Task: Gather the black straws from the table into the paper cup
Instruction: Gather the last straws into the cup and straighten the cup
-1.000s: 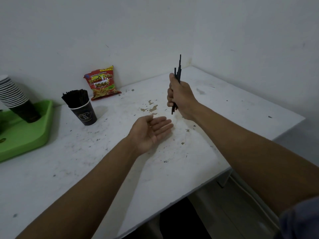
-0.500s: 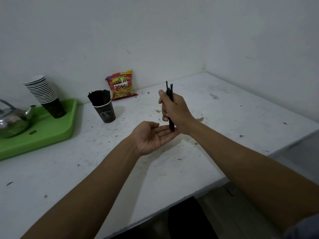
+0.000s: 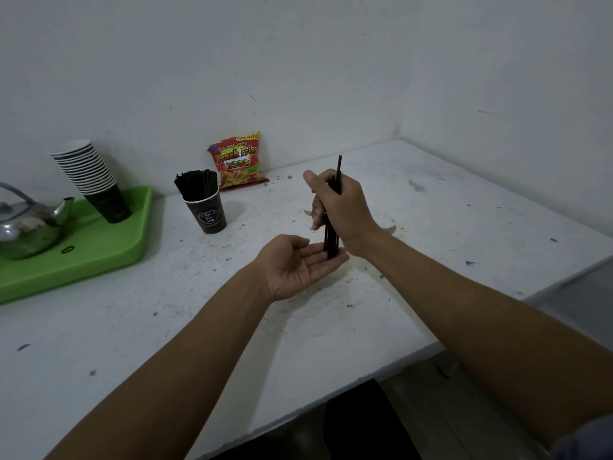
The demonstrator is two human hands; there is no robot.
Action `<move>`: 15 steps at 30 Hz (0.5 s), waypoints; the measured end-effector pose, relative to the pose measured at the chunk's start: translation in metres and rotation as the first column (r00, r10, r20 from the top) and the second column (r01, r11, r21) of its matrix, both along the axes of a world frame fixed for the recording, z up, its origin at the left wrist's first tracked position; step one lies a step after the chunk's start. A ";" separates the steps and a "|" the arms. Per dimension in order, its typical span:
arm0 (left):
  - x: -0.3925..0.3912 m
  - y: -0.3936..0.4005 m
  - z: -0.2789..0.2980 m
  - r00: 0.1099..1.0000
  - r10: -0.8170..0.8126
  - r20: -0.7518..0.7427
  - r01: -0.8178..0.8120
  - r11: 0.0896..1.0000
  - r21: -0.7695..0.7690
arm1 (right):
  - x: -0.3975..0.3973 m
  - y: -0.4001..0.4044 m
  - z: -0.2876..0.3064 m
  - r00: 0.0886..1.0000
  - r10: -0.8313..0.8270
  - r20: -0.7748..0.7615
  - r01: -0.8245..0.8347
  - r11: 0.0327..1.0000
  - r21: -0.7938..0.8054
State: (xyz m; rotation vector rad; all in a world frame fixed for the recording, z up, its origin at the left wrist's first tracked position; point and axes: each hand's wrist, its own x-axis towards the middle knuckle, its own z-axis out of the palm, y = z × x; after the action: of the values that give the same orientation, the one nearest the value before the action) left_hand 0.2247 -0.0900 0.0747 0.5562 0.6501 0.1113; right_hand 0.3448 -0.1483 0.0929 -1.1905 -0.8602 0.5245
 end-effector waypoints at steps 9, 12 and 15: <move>-0.005 0.004 -0.002 1.000 0.020 -0.001 -0.020 1.000 0.008 | 0.004 0.007 0.005 0.984 0.046 -0.173 -0.051 0.998 -0.021; -0.007 0.005 -0.004 1.000 0.024 0.003 -0.024 1.000 -0.005 | 0.004 0.008 0.007 0.955 0.126 -0.269 -0.136 0.991 -0.018; -0.009 0.007 -0.005 1.000 0.028 -0.001 -0.028 1.000 -0.014 | 0.004 0.010 0.007 0.947 0.139 -0.290 -0.149 0.989 -0.012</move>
State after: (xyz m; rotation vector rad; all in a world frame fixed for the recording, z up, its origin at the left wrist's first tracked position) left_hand 0.2159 -0.0834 0.0696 0.5339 0.6588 0.1334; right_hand 0.3485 -0.1379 0.0998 -1.0536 -0.6909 0.8139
